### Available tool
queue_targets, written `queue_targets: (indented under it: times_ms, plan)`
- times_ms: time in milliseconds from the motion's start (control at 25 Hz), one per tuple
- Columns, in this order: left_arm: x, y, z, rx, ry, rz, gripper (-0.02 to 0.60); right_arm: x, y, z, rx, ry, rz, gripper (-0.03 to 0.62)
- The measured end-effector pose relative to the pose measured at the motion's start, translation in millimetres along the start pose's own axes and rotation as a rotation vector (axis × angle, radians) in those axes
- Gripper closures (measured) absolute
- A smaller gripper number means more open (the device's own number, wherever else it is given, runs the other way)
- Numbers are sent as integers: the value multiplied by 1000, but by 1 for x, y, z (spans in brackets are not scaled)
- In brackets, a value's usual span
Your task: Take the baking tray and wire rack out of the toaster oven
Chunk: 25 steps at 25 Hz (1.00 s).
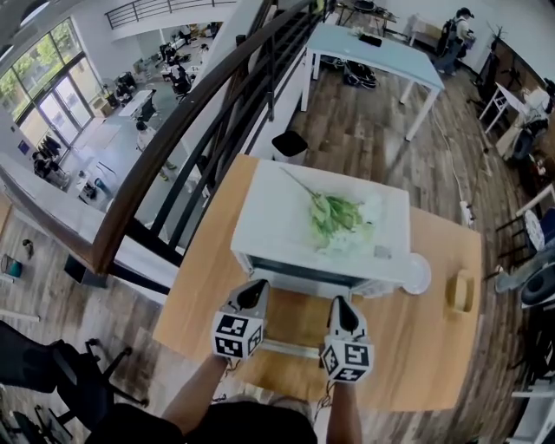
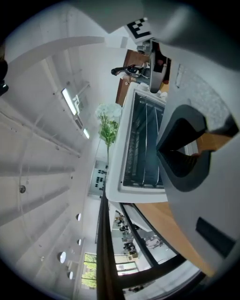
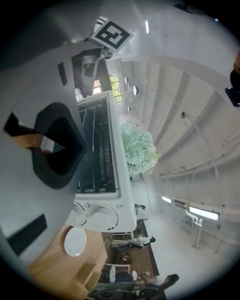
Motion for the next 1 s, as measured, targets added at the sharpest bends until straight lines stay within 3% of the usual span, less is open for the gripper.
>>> queue_targets:
  times_ms: [320, 400, 560, 680, 840, 1000]
  plan:
    - [35, 24, 20, -387, 43, -3, 553, 34, 17, -26, 302, -3, 28, 582]
    - [41, 28, 23, -490, 67, -20, 493, 41, 22, -32, 427, -19, 22, 538]
    - [55, 35, 26, -647, 81, -31, 455, 54, 25, -38, 720, -65, -12, 506]
    - [66, 36, 29, -760, 101, -55, 424, 61, 33, -43, 904, -37, 1, 447]
    - [79, 40, 31, -840, 121, -62, 407, 69, 37, -52, 964, 15, 21, 396]
    - [91, 43, 33, -893, 129, -66, 407, 81, 39, -58, 969, 12, 24, 395]
Point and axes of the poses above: the fingertips, and each gripper's own axes: x forward along the fingers, z to its left, y out of its underside, the point moved 7 cm from there along -x, backward along the fingers, and after that the axes turned 8 degrees about x, right-handed, at the moved point
